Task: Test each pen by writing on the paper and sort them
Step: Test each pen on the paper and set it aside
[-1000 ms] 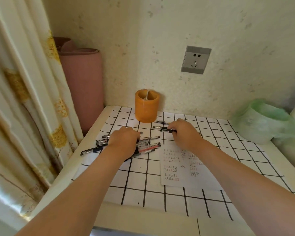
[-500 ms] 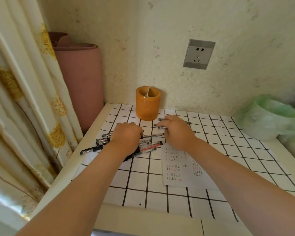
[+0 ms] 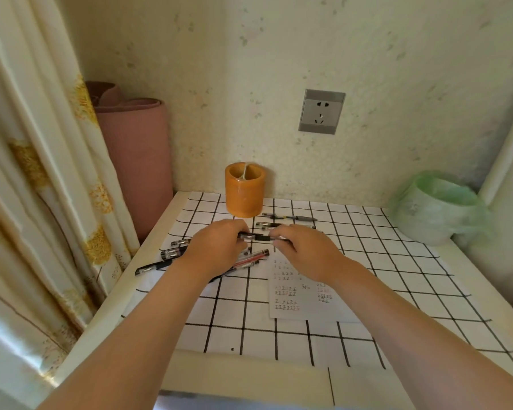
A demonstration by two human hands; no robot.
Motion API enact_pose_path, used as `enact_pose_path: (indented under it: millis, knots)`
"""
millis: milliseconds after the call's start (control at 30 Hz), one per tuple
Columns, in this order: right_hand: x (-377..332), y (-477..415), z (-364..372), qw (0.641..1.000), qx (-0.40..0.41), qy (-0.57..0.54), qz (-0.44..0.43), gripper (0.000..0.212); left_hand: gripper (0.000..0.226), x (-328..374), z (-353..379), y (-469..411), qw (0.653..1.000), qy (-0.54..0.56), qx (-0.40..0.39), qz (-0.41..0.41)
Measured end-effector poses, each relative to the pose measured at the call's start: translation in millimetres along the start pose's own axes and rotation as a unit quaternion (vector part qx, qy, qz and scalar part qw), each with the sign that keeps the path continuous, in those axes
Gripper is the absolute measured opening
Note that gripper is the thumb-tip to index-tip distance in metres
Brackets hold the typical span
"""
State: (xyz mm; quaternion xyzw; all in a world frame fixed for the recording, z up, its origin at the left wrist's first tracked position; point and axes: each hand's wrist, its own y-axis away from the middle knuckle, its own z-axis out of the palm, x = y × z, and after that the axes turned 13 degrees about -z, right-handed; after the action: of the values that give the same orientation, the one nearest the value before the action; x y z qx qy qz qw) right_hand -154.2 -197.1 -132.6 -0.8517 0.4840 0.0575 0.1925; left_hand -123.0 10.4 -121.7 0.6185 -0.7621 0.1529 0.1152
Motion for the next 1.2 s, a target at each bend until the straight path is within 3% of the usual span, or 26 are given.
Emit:
enact_pose_path:
  millis: [167, 267, 333, 467, 567, 667, 1067, 1200]
  knots:
    - [0.0, 18.6, -13.5, 0.999, -0.023, 0.021, 0.025, 0.021, 0.011, 21.1, -1.8, 11.5, 0.998, 0.036, -0.039, 0.022]
    - [-5.7, 25.8, -18.5, 0.998, -0.013, -0.036, 0.046, 0.029, 0.007, 35.2, 1.9, 16.6, 0.996, 0.064, -0.054, 0.039]
    - [-10.4, 32.9, -20.3, 0.998, -0.003, -0.047, 0.045, 0.022, 0.003, 40.5, 5.5, 16.9, 0.993, 0.076, -0.067, 0.056]
    - [-13.0, 46.7, -26.0, 0.999, -0.020, 0.022, 0.027, 0.023, 0.004, 48.3, 9.7, 19.3, 0.989, 0.081, -0.090, 0.087]
    - [-5.5, 52.5, -25.6, 0.998, -0.022, -0.032, 0.053, 0.015, 0.017, 52.7, 11.1, 21.5, 0.986, 0.105, -0.101, 0.083]
    - [-1.4, 55.7, -21.2, 0.996, -0.036, -0.054, 0.067, 0.016, 0.014, 53.5, 14.5, 20.5, 0.984, 0.104, -0.122, 0.084]
    - [8.7, 54.5, -8.4, 0.998, -0.032, 0.061, 0.015, 0.026, 0.007, 54.0, 24.7, 7.1, 0.979, 0.114, -0.153, 0.077]
    - [10.6, 50.7, -8.9, 0.997, -0.048, 0.038, 0.041, 0.030, 0.005, 51.4, 22.5, 2.9, 0.981, 0.104, -0.151, 0.067]
